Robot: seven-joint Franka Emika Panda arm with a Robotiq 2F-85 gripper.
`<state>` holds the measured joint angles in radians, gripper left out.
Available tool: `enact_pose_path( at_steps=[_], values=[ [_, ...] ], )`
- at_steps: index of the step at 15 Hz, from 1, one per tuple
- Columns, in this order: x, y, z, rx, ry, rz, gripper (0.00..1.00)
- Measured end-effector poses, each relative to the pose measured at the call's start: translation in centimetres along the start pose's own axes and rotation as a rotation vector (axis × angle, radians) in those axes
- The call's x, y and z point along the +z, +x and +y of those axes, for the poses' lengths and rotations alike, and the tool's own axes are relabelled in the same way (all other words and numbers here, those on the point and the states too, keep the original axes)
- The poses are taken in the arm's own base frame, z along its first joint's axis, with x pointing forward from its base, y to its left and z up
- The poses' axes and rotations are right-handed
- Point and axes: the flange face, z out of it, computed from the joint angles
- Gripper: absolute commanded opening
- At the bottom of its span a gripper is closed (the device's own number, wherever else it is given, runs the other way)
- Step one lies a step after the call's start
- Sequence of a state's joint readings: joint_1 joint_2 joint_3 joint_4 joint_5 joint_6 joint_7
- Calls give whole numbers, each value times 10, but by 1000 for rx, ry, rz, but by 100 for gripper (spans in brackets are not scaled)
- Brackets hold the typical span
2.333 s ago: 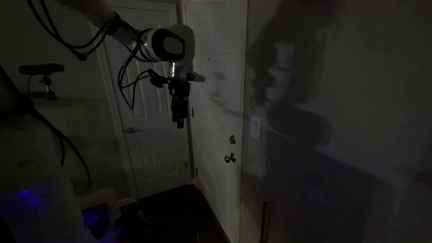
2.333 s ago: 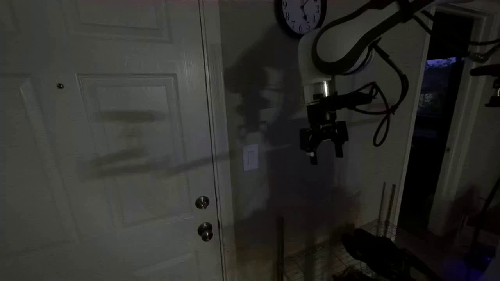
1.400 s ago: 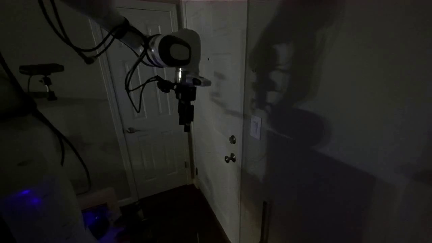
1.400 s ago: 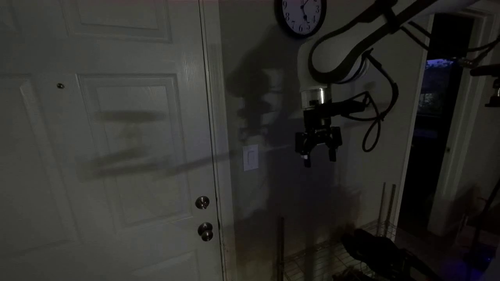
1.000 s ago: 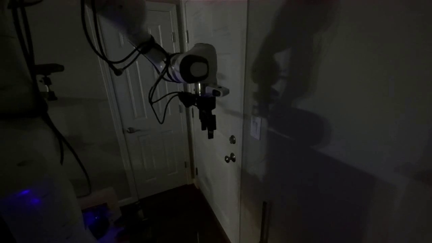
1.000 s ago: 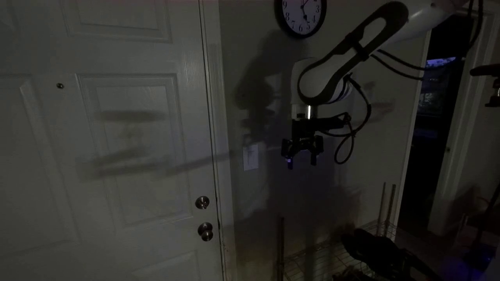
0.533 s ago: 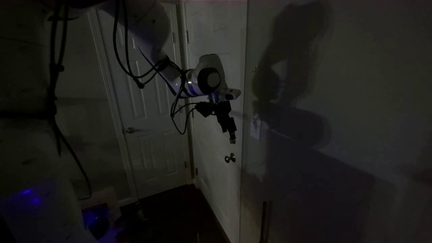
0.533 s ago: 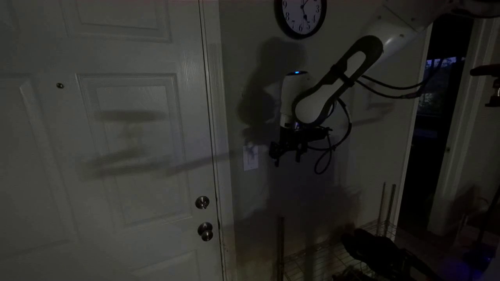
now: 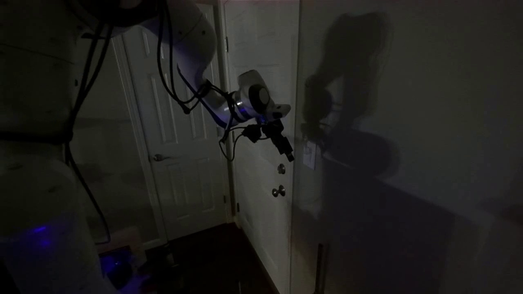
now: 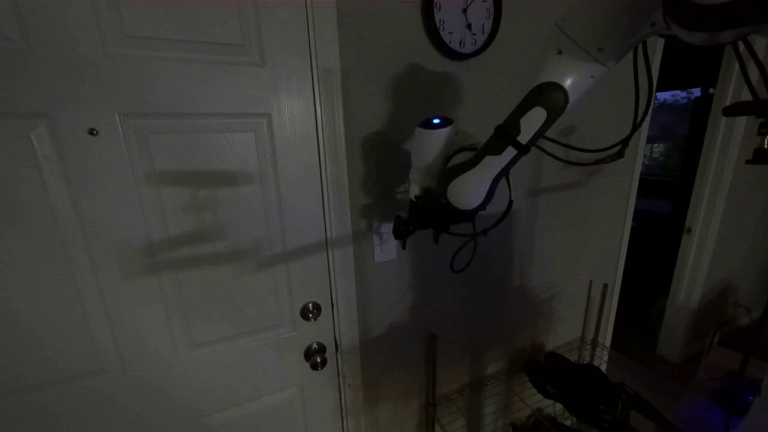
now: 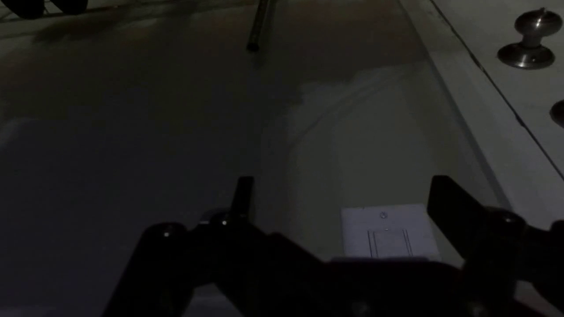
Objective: Turn on the lights switch on the wall
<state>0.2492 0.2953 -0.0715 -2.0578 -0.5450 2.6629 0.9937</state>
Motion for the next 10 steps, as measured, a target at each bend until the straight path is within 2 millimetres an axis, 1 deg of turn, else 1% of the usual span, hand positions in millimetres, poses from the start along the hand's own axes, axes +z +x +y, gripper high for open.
enact_pose_path(
  at_steps=[3, 10],
  values=[
    [3, 1, -11, 9, -1, 17, 100],
    [4, 4, -9, 13, -4, 19, 100]
  ],
)
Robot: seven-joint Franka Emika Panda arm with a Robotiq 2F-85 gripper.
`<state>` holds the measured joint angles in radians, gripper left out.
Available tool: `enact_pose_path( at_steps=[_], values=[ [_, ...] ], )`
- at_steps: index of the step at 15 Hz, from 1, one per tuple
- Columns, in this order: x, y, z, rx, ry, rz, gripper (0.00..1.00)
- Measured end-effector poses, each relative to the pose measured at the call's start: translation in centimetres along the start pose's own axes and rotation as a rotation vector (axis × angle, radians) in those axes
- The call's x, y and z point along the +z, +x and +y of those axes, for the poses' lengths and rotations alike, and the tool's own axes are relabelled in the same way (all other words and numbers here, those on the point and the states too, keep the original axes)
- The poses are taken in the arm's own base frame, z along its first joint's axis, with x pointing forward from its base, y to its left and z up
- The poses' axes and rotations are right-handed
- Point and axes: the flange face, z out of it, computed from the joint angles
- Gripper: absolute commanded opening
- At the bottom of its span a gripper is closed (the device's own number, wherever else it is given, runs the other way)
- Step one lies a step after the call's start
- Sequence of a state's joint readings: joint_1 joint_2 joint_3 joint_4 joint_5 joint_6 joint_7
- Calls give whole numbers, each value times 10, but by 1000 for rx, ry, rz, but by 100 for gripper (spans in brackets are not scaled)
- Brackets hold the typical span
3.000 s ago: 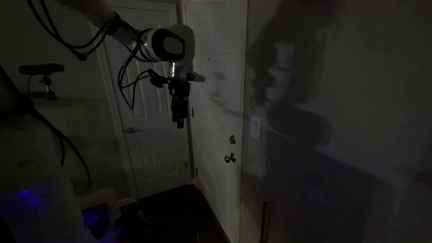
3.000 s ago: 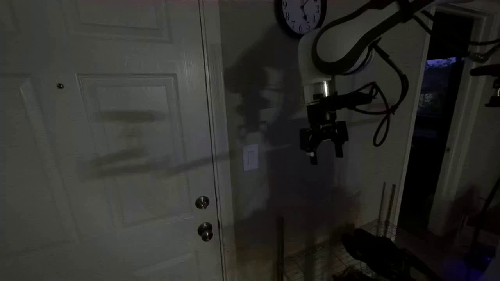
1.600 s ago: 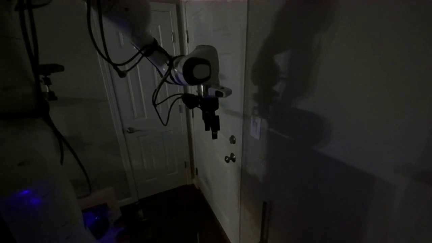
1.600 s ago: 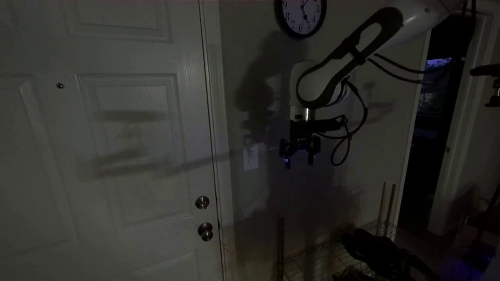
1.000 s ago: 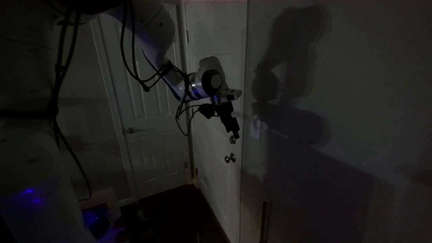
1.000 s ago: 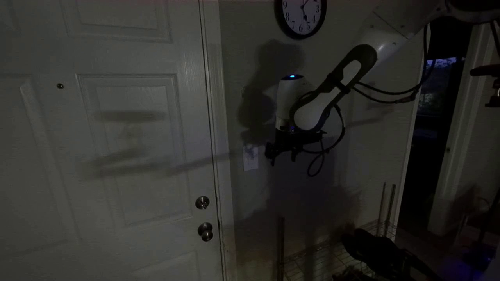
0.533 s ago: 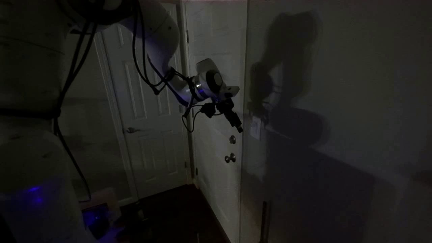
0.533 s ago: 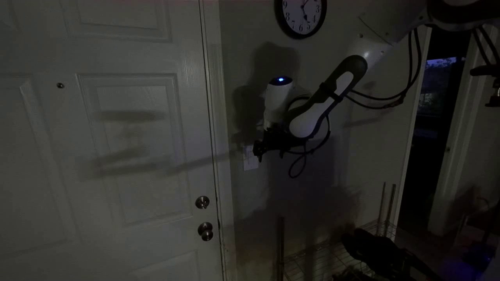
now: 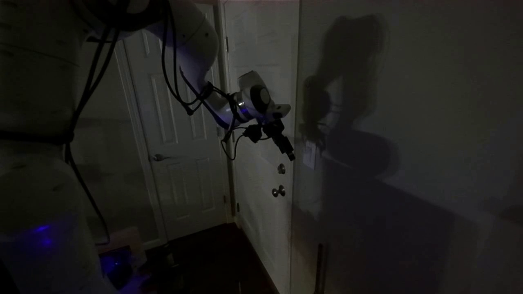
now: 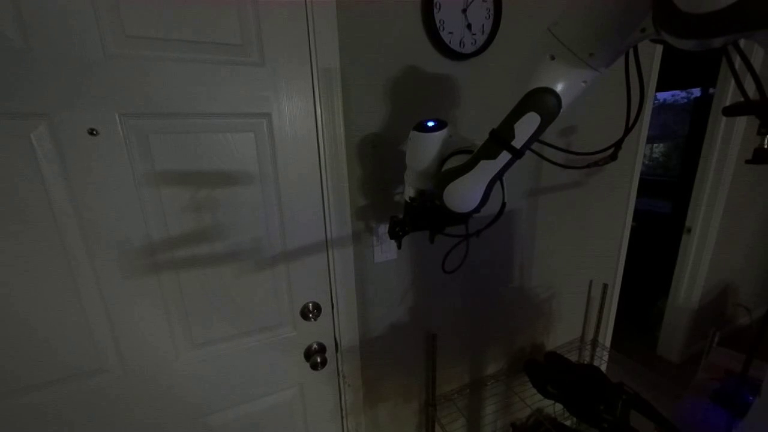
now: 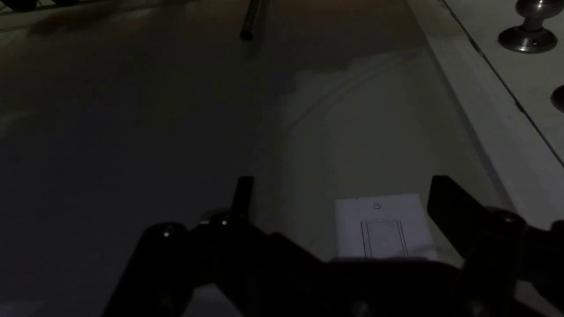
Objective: Turn on the lights switch on the wall
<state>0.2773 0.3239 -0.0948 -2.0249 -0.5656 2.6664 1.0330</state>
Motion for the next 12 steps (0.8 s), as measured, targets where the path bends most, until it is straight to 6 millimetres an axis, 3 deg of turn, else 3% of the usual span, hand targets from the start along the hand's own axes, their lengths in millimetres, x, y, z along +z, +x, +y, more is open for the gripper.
enact_pose_path(
  at_steps=[4, 5, 7, 12],
  values=[
    [4, 0, -1, -2, -1, -2, 100],
    [7, 0, -3, -2, 3, 0, 75],
    [17, 3, -7, -3, 18, 10, 68],
    [43, 15, -16, -1, 62, 51, 34]
  ],
)
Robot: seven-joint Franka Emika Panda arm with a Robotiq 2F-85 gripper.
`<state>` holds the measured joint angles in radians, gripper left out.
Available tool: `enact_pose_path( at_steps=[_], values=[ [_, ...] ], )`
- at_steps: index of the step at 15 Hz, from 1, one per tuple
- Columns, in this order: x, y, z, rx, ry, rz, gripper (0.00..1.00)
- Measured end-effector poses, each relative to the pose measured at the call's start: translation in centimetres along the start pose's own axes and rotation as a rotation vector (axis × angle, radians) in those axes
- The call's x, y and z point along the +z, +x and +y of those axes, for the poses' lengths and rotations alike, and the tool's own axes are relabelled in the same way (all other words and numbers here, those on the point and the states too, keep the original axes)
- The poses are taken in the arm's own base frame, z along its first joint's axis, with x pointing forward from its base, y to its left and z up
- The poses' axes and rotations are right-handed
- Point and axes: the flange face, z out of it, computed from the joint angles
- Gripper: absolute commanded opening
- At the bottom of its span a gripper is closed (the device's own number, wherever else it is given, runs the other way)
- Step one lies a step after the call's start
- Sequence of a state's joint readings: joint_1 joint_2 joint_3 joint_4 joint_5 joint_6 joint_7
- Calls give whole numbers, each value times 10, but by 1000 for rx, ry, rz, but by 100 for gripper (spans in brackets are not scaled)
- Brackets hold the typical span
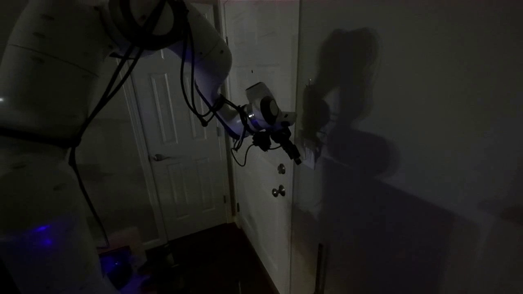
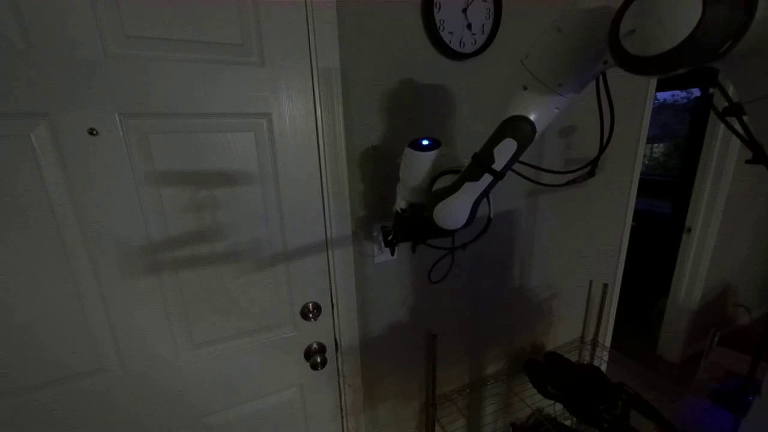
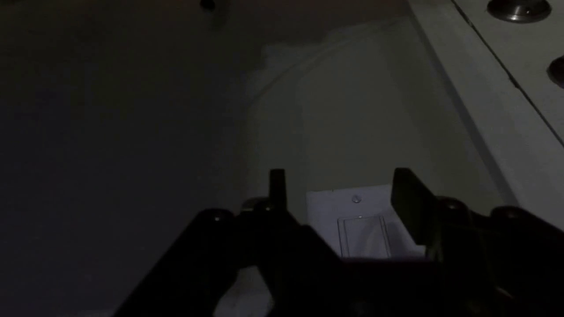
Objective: Turn on the lights switch on the wall
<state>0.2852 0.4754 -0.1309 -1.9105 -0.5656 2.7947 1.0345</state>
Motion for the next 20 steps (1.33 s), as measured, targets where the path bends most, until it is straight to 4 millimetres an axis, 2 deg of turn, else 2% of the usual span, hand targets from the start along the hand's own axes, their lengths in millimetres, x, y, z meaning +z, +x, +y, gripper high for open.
enact_pose_path(
  at_steps=[4, 7, 10, 20],
  values=[
    [18, 11, -1, 11, 0, 54, 7],
    [23, 22, -3, 22, -7, 141, 0],
    [24, 29, -8, 42, -16, 205, 1],
    [25, 24, -14, 70, -32, 235, 2]
  ],
)
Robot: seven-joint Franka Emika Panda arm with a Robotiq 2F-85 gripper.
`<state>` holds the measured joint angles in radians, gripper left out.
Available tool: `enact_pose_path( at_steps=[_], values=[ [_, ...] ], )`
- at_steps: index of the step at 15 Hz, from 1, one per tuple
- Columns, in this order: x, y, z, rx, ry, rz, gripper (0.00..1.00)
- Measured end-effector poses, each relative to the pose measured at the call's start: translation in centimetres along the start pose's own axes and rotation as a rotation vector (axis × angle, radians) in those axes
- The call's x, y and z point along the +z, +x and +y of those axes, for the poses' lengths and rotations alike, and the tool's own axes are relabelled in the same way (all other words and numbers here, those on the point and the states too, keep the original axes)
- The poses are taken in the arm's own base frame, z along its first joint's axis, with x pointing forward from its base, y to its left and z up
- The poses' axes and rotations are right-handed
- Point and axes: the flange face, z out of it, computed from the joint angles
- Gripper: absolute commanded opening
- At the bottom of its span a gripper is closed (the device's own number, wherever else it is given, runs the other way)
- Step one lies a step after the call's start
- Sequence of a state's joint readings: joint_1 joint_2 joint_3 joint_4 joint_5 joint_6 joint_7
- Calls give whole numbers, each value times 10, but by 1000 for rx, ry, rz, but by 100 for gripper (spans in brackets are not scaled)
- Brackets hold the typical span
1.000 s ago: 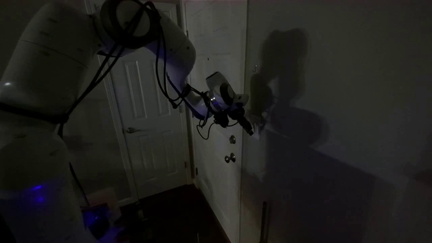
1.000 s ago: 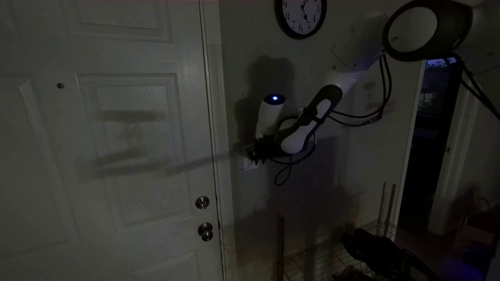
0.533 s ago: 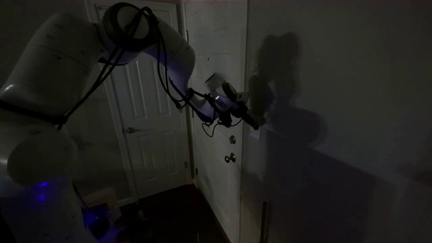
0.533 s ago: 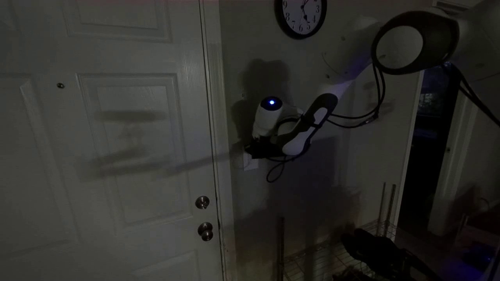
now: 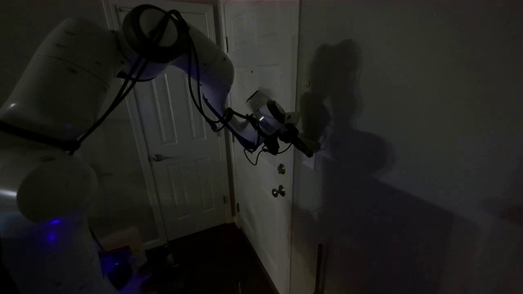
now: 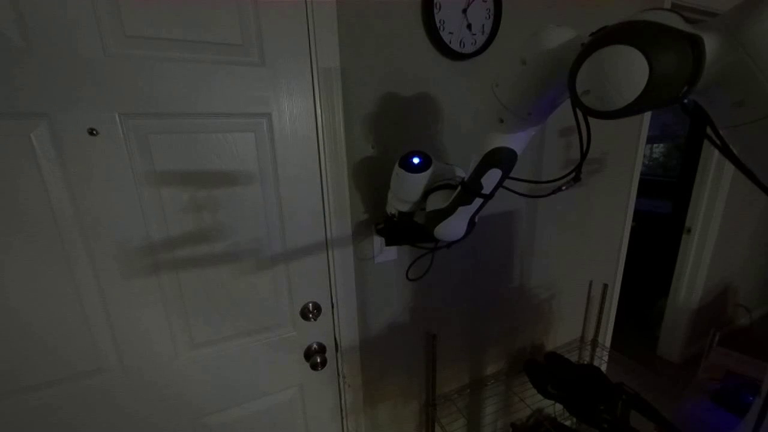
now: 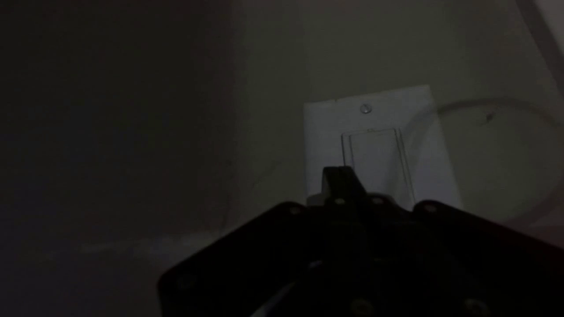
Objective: Turn on the lights switch on the wall
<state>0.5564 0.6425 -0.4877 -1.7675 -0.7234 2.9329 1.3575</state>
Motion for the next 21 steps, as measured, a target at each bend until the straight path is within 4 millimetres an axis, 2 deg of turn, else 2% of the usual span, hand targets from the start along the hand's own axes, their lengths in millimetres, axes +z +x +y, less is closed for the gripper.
enact_pose_path(
  at_steps=[2, 5, 7, 11, 15, 18, 21],
  values=[
    [-3, -6, -4, 0, 9, -17, 2],
    [-17, -27, -22, -3, 57, -76, 2],
    [-22, -32, -28, -3, 65, -88, 2],
    [-21, -25, -20, 1, 12, -85, 2],
    [-21, -8, -8, 4, -22, -29, 2],
    [-27, 1, -7, 15, -24, 16, 2],
    [-30, 1, -11, 24, 11, 22, 2]
  ],
)
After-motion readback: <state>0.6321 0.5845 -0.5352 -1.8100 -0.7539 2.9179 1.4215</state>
